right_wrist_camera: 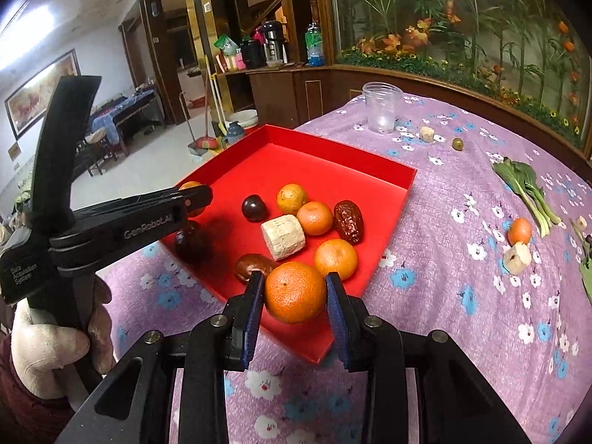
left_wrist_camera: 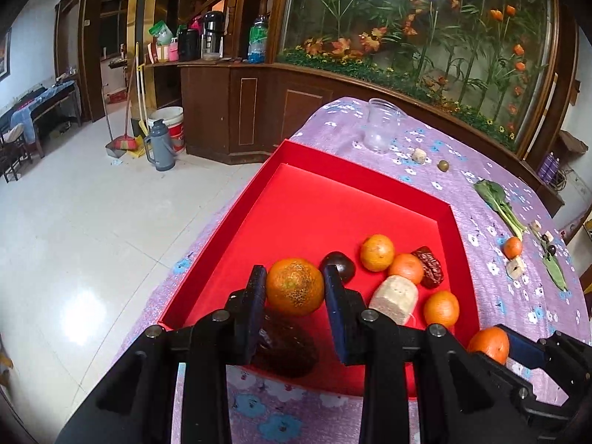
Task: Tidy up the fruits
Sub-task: 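Carry both citrus fruits into the red tray and open both tools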
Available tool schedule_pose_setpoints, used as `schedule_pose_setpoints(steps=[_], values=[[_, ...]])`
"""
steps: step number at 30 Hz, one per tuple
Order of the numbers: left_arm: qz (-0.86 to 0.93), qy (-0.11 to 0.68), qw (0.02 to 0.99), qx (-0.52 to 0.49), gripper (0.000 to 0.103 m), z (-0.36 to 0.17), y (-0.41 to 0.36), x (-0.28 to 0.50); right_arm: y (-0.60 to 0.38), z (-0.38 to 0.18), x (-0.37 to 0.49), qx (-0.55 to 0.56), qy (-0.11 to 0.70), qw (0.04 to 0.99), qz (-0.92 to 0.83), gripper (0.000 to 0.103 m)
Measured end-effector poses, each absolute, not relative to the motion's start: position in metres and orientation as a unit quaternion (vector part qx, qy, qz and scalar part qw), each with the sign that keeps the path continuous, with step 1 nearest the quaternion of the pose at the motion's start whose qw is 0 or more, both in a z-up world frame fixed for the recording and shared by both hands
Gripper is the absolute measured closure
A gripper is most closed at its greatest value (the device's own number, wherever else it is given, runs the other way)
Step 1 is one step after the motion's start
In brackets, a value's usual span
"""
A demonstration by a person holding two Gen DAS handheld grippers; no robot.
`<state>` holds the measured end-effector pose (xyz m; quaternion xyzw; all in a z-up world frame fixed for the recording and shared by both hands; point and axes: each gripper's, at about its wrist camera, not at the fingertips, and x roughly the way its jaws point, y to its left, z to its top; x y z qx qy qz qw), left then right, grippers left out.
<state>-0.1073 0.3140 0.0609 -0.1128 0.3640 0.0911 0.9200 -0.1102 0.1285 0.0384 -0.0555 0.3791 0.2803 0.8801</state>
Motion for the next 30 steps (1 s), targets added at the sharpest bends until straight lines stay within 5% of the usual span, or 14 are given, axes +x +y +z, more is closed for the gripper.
schedule_pose_setpoints(steps=[30], values=[[0.074,0.392,0.909,-0.122,0.072,0.033,0.310,-0.080,0.146,0.012,-0.075,-0.073,0.399,0.876,0.261,0.065]])
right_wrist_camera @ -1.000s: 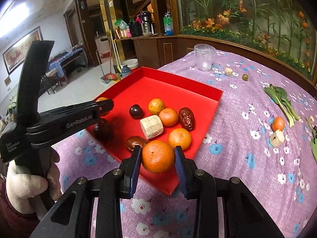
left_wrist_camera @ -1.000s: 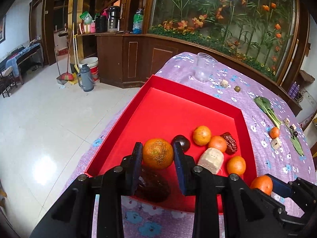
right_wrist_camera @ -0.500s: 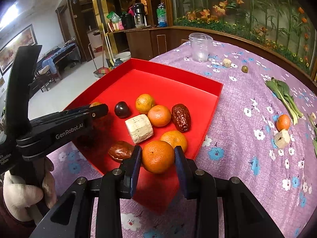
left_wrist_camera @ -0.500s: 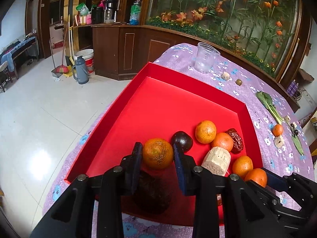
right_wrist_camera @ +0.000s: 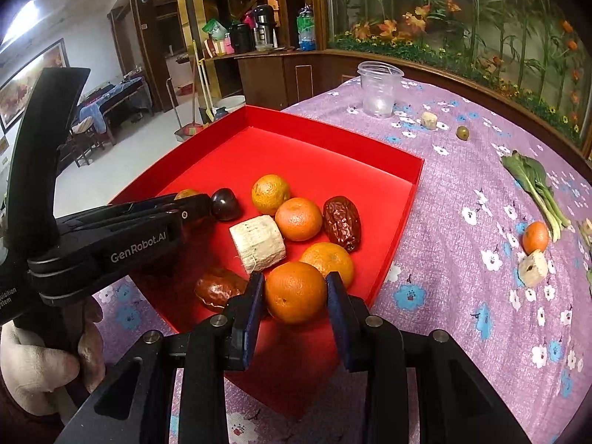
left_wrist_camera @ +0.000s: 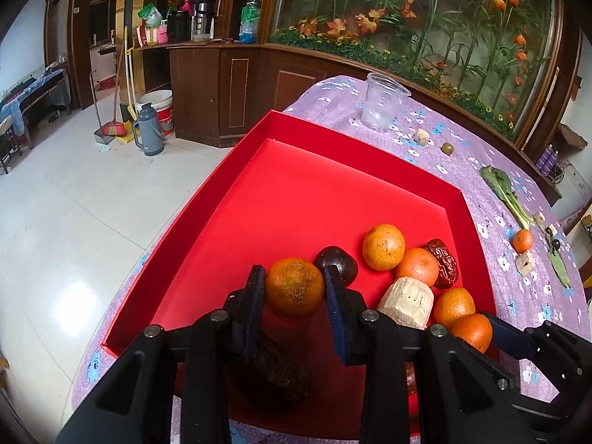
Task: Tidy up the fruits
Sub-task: 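Carry both citrus fruits into the red tray and open both tools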
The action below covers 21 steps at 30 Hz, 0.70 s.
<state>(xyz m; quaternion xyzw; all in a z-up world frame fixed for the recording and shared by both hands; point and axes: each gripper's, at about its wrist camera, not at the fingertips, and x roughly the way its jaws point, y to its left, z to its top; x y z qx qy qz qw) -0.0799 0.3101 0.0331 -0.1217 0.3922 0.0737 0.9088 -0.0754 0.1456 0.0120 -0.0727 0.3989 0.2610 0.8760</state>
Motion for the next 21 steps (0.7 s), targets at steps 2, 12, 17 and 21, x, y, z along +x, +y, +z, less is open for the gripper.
schedule_pose_setpoints(steps=[2,12,17,21], values=[[0.073,0.393,0.909,-0.121,0.070,0.0332,0.3100,-0.0795,0.1465,0.0114,-0.0764,-0.075,0.395,0.878,0.260,0.065],[0.062,0.395,0.909,-0.119,0.055,0.0316,0.3044,-0.0741,0.1470,0.0097,-0.0770,-0.075,0.390,0.881,0.258,0.065],[0.064,0.396,0.908,-0.118,0.055,0.0319,0.3037,-0.0735,0.1445,0.0090,-0.0767,-0.068,0.391,0.880,0.262,0.065],[0.063,0.397,0.908,-0.118,0.050,0.0322,0.3036,-0.0733,0.1415,0.0076,-0.0778,-0.059,0.393,0.878,0.266,0.065]])
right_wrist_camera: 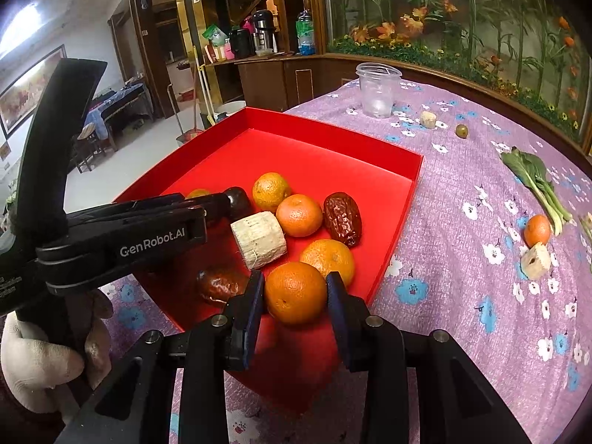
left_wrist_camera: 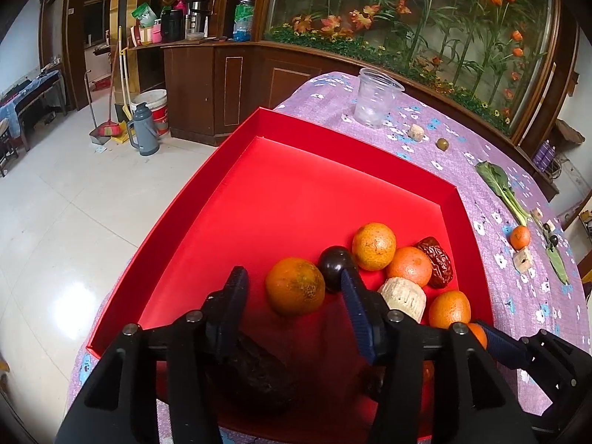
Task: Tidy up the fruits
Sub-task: 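Carry both citrus fruits into the red tray and open both tools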
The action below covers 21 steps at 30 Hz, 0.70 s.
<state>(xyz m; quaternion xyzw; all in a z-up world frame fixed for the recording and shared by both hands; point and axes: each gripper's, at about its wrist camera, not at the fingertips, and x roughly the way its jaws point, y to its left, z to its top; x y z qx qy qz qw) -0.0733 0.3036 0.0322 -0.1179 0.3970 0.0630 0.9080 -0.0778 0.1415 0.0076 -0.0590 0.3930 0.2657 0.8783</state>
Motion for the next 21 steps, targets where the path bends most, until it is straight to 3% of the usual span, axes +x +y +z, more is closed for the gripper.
schedule_pose_setpoints(steps=[16,18,20,21], values=[[0.060,0.404,0.906,-0.111,0.039,0.0304,0.2995,-0.0709,0.1386,0.0070,-0.0795,-0.048,0.400,0.872,0.278,0.064],[0.060,0.407,0.905,-0.107,0.037,0.0292,0.2977,-0.0695,0.1367,0.0086,-0.0811,-0.043,0.399,0.872,0.280,0.059],[0.060,0.409,0.904,-0.105,0.036,0.0283,0.2968,-0.0687,0.1353,0.0129,-0.0846,-0.044,0.391,0.877,0.278,0.044],[0.060,0.410,0.904,-0.105,0.035,0.0289,0.2971,-0.0680,0.1340,0.0158,-0.0866,-0.043,0.385,0.879,0.278,0.042]])
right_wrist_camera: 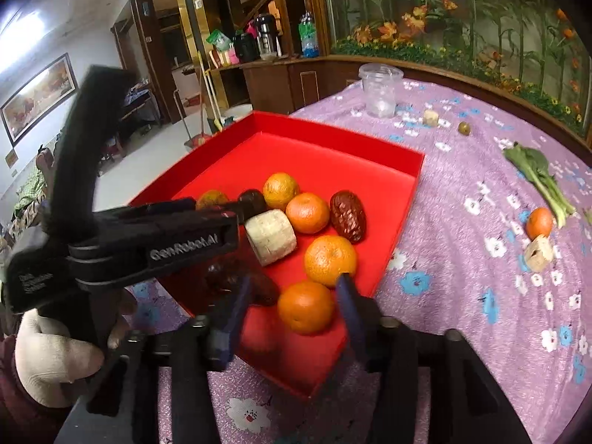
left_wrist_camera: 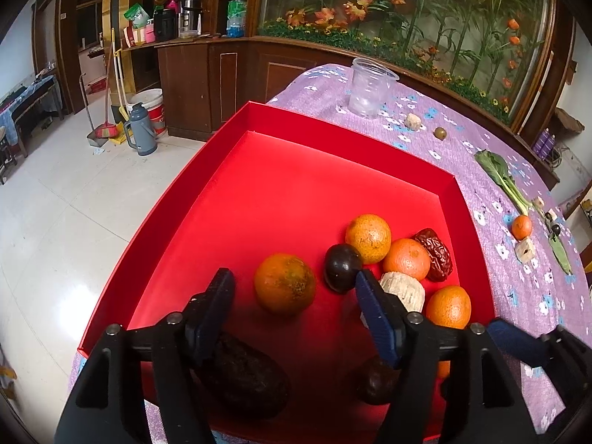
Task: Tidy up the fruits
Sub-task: 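Carry both citrus fruits into the red tray and open both tools, then move both open tools back over the remaining items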
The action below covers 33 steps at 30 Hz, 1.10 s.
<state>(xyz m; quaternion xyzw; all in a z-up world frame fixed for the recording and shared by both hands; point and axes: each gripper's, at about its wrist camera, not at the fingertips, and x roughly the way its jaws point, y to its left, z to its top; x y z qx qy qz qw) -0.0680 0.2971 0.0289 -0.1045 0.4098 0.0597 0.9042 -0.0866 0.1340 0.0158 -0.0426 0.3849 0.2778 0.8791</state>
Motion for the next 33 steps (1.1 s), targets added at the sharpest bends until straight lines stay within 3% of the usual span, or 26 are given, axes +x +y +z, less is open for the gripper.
schedule_pose_setpoints(steps=[8,16,24,30,33], values=[[0.061,0.414,0.902,-0.101,0.033,0.028,0.296,-0.067,0.123,0.026,-0.098,-0.041,0.371,0.888,0.269,0.041],[0.074,0.463,0.883,0.021,0.025,0.037,0.266,-0.024,0.101,0.042,-0.108,-0.032,0.353,0.902,0.246,0.041],[0.061,0.428,0.901,-0.039,0.026,0.076,0.282,-0.048,0.083,0.053,-0.120,-0.047,0.333,0.913,0.231,0.038],[0.069,0.447,0.891,0.039,0.026,0.055,0.250,-0.042,0.084,0.049,-0.120,-0.026,0.347,0.905,0.246,0.038],[0.135,0.443,0.881,0.093,0.026,0.049,0.252,-0.033,0.076,0.054,-0.124,-0.028,0.336,0.911,0.237,0.031]])
